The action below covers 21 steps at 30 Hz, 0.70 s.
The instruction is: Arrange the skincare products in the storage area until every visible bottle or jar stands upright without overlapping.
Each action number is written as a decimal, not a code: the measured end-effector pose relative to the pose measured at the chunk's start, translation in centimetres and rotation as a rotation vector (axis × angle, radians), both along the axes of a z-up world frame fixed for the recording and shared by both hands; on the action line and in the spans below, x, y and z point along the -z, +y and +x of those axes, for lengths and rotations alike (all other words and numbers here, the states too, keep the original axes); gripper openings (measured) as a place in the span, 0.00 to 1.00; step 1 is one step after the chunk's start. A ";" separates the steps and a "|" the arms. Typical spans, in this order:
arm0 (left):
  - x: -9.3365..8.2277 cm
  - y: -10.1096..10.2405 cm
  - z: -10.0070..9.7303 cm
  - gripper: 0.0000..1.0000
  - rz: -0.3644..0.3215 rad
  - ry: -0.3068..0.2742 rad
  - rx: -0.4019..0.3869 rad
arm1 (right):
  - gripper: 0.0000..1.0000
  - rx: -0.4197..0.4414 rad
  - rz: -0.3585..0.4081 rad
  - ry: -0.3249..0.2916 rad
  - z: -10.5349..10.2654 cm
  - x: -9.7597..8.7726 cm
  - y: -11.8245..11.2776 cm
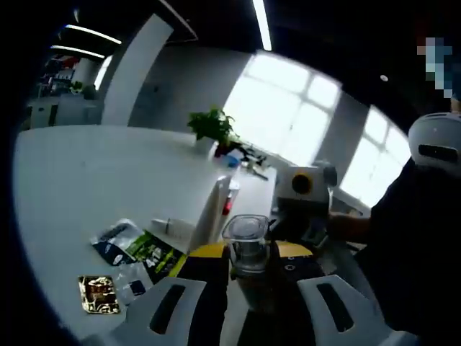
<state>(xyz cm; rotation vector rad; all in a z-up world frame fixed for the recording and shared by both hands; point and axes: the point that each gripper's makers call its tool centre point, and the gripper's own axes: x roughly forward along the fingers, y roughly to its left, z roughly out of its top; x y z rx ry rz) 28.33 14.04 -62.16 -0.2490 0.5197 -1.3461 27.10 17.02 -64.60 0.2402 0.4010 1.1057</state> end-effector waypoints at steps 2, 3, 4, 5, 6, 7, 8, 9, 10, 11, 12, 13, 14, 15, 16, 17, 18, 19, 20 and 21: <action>0.3 -0.2 0.0 0.19 0.020 0.018 0.011 | 0.20 0.002 -0.031 -0.016 0.0 0.3 -0.1; 0.4 -0.3 -0.1 0.19 0.024 0.016 0.017 | 0.20 0.001 -0.034 -0.015 0.0 0.3 -0.1; 0.4 -0.3 -0.2 0.19 0.025 0.011 0.021 | 0.20 0.001 -0.037 -0.016 -0.1 0.4 -0.1; 0.4 -0.4 -0.1 0.18 0.027 0.011 0.017 | 0.20 0.009 -0.045 -0.025 0.0 0.4 -0.2; 0.6 -0.4 -0.3 0.18 0.040 0.045 0.021 | 0.21 0.005 -0.060 -0.031 0.0 0.5 -0.3; 0.7 -0.5 -0.2 0.18 0.046 0.036 0.022 | 0.21 0.010 -0.069 -0.024 0.0 0.6 -0.3; 0.7 -0.5 -0.2 0.17 0.049 0.031 0.022 | 0.22 0.030 -0.086 -0.023 0.2 0.8 -0.5; 1.0 -0.5 0.0 0.17 0.070 0.008 0.015 | 0.23 0.036 -0.114 -0.042 0.3 1.0 -0.6; 1.3 -0.4 0.1 0.17 0.095 0.007 0.008 | 0.25 0.036 -0.158 -0.056 0.2 1.4 -0.9; 1.5 -0.4 0.2 0.17 0.108 -0.006 0.005 | 0.31 0.031 -0.179 -0.054 0.1 1.8 -1.0; 1.6 -0.3 0.3 0.17 0.116 -0.016 0.006 | 0.34 0.031 -0.219 -0.049 0.0 2.4 -1.2; 1.6 -0.3 0.3 0.17 0.120 -0.020 0.004 | 0.35 0.032 -0.229 -0.048 -0.1 2.6 -1.3; 1.8 -0.3 0.4 0.17 0.129 -0.021 0.001 | 0.33 0.046 -0.233 -0.053 0.0 2.7 -1.5; 1.9 -0.2 0.5 0.17 0.135 -0.026 -0.001 | 0.32 0.039 -0.223 -0.050 -0.2 2.6 -1.5; 2.0 -0.2 0.5 0.17 0.142 -0.027 -0.001 | 0.31 0.036 -0.220 -0.045 -0.2 2.6 -1.5; 2.3 -0.1 0.6 0.17 0.159 -0.034 -0.008 | 0.32 0.038 -0.212 -0.035 -0.3 2.6 -1.6; 2.6 -0.1 0.7 0.17 0.171 -0.041 -0.015 | 0.32 0.040 -0.214 -0.036 -0.3 2.6 -1.7; 2.9 0.0 0.8 0.17 0.184 -0.045 -0.019 | 0.32 0.044 -0.230 -0.044 -0.3 2.6 -1.9; 3.0 0.0 0.9 0.17 0.190 -0.044 -0.023 | 0.32 0.045 -0.236 -0.046 -0.3 2.5 -2.0; 3.3 0.1 1.0 0.17 0.203 -0.050 -0.030 | 0.32 0.050 -0.239 -0.049 -0.3 2.4 -2.2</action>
